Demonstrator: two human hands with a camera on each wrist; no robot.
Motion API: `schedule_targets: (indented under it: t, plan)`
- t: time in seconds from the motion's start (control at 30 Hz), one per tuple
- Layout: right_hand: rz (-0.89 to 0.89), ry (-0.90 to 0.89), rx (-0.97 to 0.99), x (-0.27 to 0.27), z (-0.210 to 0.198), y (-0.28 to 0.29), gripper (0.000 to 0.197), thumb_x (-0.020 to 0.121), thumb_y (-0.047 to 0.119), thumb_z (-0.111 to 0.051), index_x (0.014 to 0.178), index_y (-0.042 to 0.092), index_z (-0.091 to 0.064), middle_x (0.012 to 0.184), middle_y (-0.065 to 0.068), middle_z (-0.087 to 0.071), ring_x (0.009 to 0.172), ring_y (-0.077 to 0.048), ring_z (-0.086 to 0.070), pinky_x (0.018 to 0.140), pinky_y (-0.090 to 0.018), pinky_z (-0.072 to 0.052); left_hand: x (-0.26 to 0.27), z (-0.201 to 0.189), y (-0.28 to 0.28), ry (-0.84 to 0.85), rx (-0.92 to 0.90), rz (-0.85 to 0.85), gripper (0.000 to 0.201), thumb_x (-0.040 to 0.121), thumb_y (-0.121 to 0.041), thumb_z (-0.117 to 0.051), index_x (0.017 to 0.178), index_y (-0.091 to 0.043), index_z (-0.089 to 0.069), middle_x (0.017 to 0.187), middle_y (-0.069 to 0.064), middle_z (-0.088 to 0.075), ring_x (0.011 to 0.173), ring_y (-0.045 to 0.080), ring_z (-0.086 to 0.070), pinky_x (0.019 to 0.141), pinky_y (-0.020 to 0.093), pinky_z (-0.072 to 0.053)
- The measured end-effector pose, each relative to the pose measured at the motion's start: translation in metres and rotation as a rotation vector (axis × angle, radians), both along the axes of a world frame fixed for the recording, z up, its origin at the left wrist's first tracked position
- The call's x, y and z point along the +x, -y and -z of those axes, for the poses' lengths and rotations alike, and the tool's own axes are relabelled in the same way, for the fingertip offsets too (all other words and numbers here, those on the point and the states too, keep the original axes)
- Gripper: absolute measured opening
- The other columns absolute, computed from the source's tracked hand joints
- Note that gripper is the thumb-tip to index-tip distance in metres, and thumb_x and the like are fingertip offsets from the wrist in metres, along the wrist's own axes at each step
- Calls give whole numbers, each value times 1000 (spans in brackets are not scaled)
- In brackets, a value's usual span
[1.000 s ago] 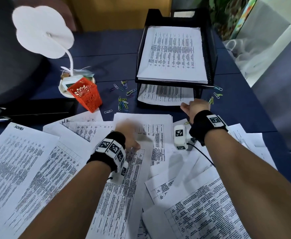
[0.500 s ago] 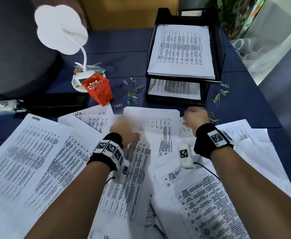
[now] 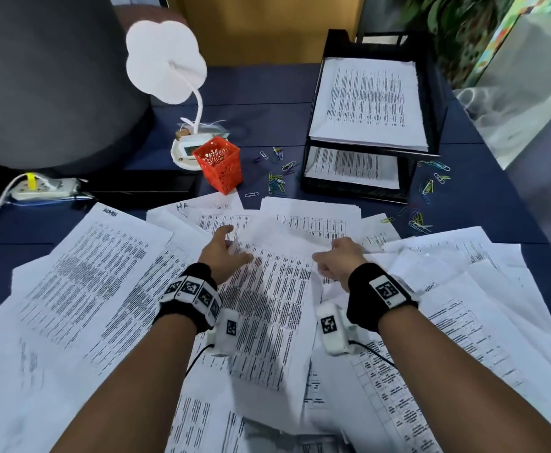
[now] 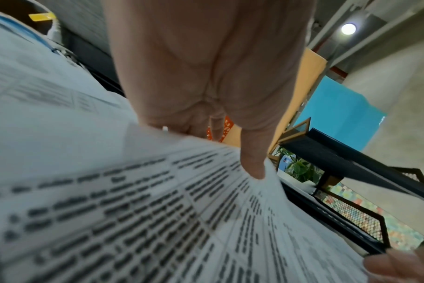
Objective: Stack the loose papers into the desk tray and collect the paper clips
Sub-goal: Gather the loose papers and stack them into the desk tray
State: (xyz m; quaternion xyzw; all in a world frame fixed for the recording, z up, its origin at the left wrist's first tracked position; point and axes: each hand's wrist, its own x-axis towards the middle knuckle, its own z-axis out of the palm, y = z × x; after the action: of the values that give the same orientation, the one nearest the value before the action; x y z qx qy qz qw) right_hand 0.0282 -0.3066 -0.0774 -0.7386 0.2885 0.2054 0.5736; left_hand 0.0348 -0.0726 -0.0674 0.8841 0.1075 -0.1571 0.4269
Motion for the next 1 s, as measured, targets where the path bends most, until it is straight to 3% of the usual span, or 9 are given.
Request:
schedule_targets:
  t: [0.1, 0.23, 0.3, 0.4, 0.5, 0.7, 0.77, 0.87, 1.0]
  plan:
    - [-16, 13, -29, -8, 0, -5, 66, 82, 5, -69, 138, 3, -35, 114, -20, -57, 73, -23, -56, 65, -33, -50, -3, -2, -4, 46, -131, -45, 64, 80, -15, -73, 136, -17, -42, 94, 10, -52, 82, 20, -51, 78, 34, -47]
    - [103, 170, -150, -15, -7, -5, 67, 74, 21, -80, 128, 9, -42, 118, -7, -54, 92, -23, -56, 78, -34, -52, -7, -9, -13, 114, -396, -75, 28, 77, -1, -73, 98, -16, -62, 87, 9, -68, 77, 21, -61, 78, 37, -52]
    - [123, 184, -153, -18, -11, -5, 72, 73, 30, -81, 129, 10, -41, 113, -3, -48, 97, -21, -52, 83, -31, -48, -6, -14, -20, 164, -508, -137, 30, 74, 4, -74, 92, -17, -62, 84, 8, -68, 75, 20, -63, 77, 36, -53]
    - [95, 167, 8, -19, -16, -17, 29, 83, 19, -72, 106, 9, -58, 107, -2, -60, 89, -20, -57, 82, -35, -50, -3, -18, -29, 218, -580, -201, 36, 73, 4, -74, 95, -19, -59, 88, 10, -68, 76, 21, -64, 78, 35, -55]
    - [85, 191, -25, -17, -13, -31, 6, 88, 8, -64, 94, 10, -65, 101, -11, -68, 84, -23, -63, 78, -32, -53, -1, -8, -43, 237, -385, -206, 30, 82, -11, -71, 108, -15, -56, 100, 12, -66, 85, 21, -62, 83, 36, -51]
    - [-92, 35, -289, -14, 0, -45, 35, 90, 5, -46, 124, 0, -55, 123, -14, -59, 108, -29, -57, 93, -32, -47, -13, 6, -101, 40, 488, -144, 67, 83, -42, -65, 138, -19, -36, 140, 14, -40, 128, 34, -40, 107, 51, -33]
    - [-111, 13, -320, -14, -2, -48, 33, 90, 4, -43, 121, 2, -55, 112, -13, -59, 97, -26, -54, 81, -27, -43, -17, 9, -121, -48, 587, -153, 82, 79, -51, -65, 144, -19, -27, 150, 14, -28, 139, 34, -24, 112, 56, -20]
    - [-118, 5, -372, -13, -2, -52, 34, 89, 6, -44, 121, 0, -54, 119, -17, -59, 101, -29, -56, 77, -28, -42, -20, 17, -144, -152, 636, -175, 95, 80, -62, -58, 150, -17, -13, 158, 13, -10, 146, 32, -5, 113, 60, -6]
    - [-75, 10, -395, -14, 1, -58, 39, 84, 5, -45, 122, -1, -55, 125, -18, -59, 111, -32, -57, 83, -32, -45, -21, 25, -158, -163, 609, -201, 84, 88, -59, -48, 149, -15, -13, 156, 14, -16, 144, 33, -13, 112, 63, -15]
